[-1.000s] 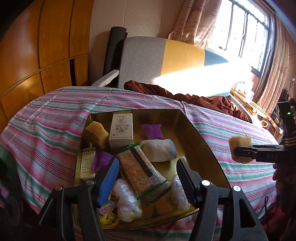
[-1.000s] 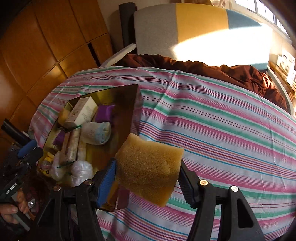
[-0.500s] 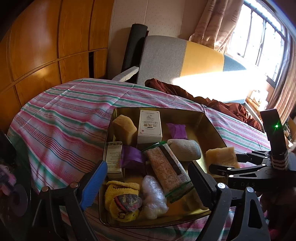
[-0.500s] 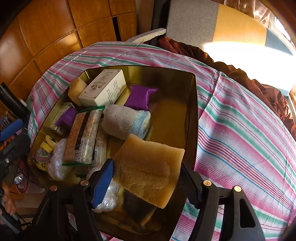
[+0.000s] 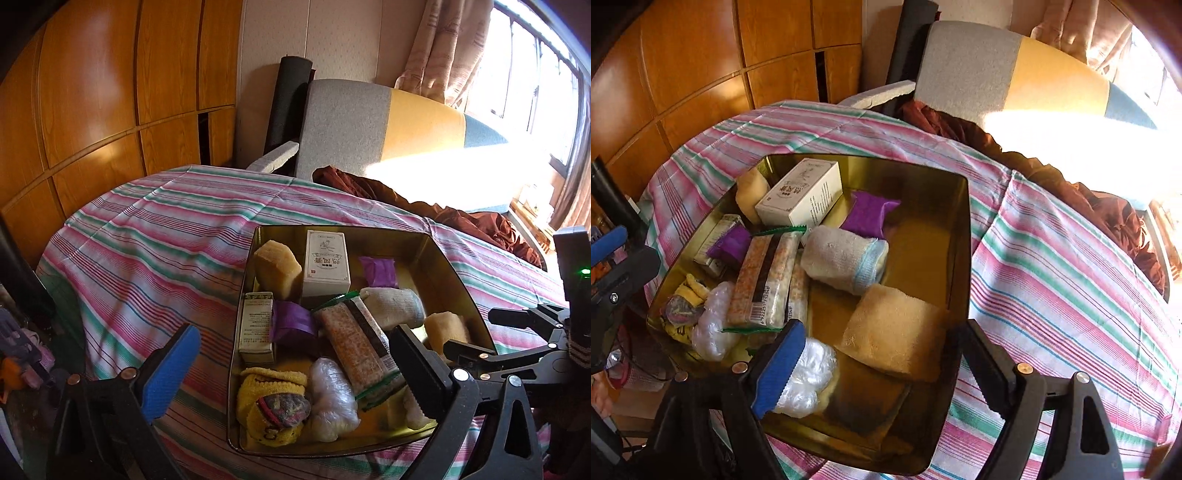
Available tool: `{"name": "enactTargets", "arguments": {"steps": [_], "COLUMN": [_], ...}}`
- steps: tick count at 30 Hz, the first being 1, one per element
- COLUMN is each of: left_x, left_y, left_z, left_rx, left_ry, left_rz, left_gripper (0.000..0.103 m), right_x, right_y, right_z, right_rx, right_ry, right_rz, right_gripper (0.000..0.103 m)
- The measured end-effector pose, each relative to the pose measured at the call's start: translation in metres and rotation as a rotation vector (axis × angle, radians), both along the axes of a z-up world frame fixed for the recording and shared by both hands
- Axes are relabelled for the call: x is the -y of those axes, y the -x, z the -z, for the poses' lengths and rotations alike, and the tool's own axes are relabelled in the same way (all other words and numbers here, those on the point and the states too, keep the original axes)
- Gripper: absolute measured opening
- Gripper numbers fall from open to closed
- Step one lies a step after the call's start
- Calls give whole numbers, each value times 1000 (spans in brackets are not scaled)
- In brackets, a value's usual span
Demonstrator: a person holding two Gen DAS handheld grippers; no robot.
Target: Organize objects
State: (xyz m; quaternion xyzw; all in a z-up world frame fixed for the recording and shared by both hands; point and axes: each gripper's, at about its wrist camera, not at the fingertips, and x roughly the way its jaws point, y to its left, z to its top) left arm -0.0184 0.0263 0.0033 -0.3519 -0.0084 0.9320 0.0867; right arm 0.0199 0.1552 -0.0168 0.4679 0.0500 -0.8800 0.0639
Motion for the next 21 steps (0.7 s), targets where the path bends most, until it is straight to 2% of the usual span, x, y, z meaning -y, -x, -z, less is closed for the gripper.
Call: {"name": "enactTargets", "arguments": {"steps": [5, 10, 14, 21], "left_x": [-2, -6, -7, -6], "left_y": [-5, -12, -23, -33], "left_z": [-9, -13, -15, -17], "left_rx": [-10, -10, -27, -51], "left_ry": [-3, 32, 24, 5], "left_rz": [-40, -95, -95, -108], "left_gripper": [103, 103, 103, 103], "right_x": [-6, -11, -14, -10], "right_y": [-20, -47, -57, -57], "right_z": [-11, -20, -25, -25], "right_rx": [-87, -182, -218, -210], "right_ry": [27, 23, 18, 16], "right_rz": [128, 238, 269, 262], "right_gripper": [87, 87, 87, 87]}}
